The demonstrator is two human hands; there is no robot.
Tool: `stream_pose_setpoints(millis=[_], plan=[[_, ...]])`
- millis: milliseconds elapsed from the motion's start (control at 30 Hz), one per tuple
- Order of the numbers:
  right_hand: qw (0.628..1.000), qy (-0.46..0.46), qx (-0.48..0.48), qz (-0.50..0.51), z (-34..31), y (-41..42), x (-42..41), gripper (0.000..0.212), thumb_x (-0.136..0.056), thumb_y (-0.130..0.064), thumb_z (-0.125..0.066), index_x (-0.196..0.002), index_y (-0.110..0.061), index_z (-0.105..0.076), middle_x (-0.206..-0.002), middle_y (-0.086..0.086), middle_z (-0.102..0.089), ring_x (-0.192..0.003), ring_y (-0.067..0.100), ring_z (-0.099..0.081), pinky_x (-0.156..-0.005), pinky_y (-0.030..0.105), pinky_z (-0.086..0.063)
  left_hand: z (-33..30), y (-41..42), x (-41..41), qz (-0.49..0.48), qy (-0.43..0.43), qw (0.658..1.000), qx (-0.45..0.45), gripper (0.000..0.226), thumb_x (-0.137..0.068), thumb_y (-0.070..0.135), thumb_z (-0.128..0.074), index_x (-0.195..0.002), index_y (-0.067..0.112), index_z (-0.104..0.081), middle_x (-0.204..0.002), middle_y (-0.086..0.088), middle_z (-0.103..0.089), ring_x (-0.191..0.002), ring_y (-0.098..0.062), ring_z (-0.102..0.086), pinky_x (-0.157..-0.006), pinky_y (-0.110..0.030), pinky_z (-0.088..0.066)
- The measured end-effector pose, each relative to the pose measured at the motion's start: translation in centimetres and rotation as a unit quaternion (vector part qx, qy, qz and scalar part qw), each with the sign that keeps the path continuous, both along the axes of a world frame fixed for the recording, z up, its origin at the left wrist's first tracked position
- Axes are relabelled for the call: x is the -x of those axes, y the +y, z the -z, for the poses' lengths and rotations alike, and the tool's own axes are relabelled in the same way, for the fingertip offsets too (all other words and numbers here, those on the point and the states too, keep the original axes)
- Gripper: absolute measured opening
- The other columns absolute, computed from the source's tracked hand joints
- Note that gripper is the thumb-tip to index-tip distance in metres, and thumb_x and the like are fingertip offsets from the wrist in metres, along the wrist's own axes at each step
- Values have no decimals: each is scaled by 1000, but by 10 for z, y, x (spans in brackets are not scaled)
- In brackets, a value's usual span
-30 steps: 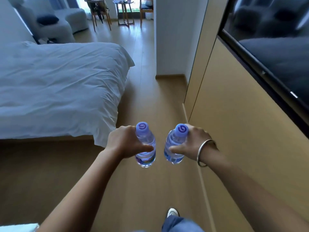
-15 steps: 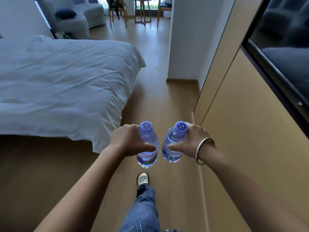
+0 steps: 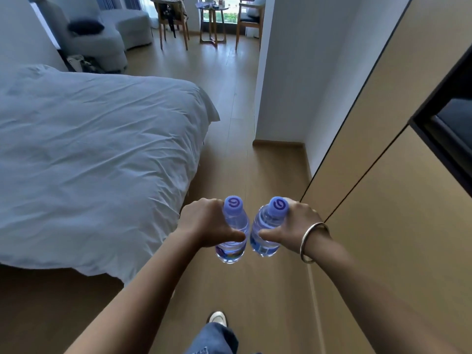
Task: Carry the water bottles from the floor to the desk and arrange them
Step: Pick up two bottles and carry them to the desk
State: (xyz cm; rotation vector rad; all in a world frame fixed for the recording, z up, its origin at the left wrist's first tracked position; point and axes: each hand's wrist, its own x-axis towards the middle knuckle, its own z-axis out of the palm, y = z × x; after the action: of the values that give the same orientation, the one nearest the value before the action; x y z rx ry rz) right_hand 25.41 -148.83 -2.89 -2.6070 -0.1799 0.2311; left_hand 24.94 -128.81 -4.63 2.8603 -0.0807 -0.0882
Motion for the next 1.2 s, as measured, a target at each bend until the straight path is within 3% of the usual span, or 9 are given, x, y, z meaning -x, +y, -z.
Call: stream_pose_setpoints(millis=[133,300,433,600,833,967,1200], plan=[[1000,12,-21,7,-3,21,-50,42,-53,-51,-72,-86,-29,-57,-80,-9,-64,-73,17,-58,-62,24,-40,-5,18,-59,16,0,1000,-4,54,-44,71,-52,-69,24,-57,-60,7,-56,-63,-15,-58,-52,-23,-34],[1000,13,-23,-2,-2,28,-107,41,-56,-50,-72,-87,-29,-58,-79,-9,-63,-71,15,-56,-54,19,-35,-6,24,-123,27,-6,999,-19,54,-46,71,-56,-70,23,-57,-61,7,-56,-64,-16,-57,-52,-23,-32],[1000,14,-22,-4,4,21,-167,39,-57,-48,-73,-85,-27,-58,-80,-6,-63,-73,18,-58,-61,23,-38,-1,18,-183,33,2,999,-9,56,-46,72,-52,-72,23,-59,-65,6,-61,-65,-16,-60,-54,-24,-37],[1000,16,0,-21,13,6,-270,36,-57,-49,-70,-81,-26,-55,-77,-5,-61,-70,20,-55,-54,22,-34,6,2,-276,25,16,1000,-6,56,-44,70,-49,-74,25,-60,-65,6,-61,-65,-14,-58,-51,-23,-34],[998,8,3,-55,4,-16,-414,42,-59,-51,-70,-89,-23,-57,-80,-4,-62,-74,21,-58,-67,31,-50,1,-22,-402,-29,23,999,16,51,-48,67,-55,-76,25,-62,-64,7,-60,-67,-15,-59,-53,-23,-35],[997,2,-6,-76,-1,-19,-474,44,-61,-50,-71,-92,-22,-57,-83,-3,-63,-75,21,-59,-70,32,-51,-3,-26,-452,-55,22,998,35,43,-55,61,-66,-81,27,-65,-63,9,-56,-65,-15,-56,-49,-19,-33],[995,2,-31,-99,0,-10,-570,43,-60,-49,-73,-92,-26,-57,-83,-5,-63,-74,18,-59,-70,33,-53,-7,-11,-536,-85,18,996,28,49,-54,64,-66,-85,27,-66,-74,5,-65,-73,-18,-61,-57,-23,-36]])
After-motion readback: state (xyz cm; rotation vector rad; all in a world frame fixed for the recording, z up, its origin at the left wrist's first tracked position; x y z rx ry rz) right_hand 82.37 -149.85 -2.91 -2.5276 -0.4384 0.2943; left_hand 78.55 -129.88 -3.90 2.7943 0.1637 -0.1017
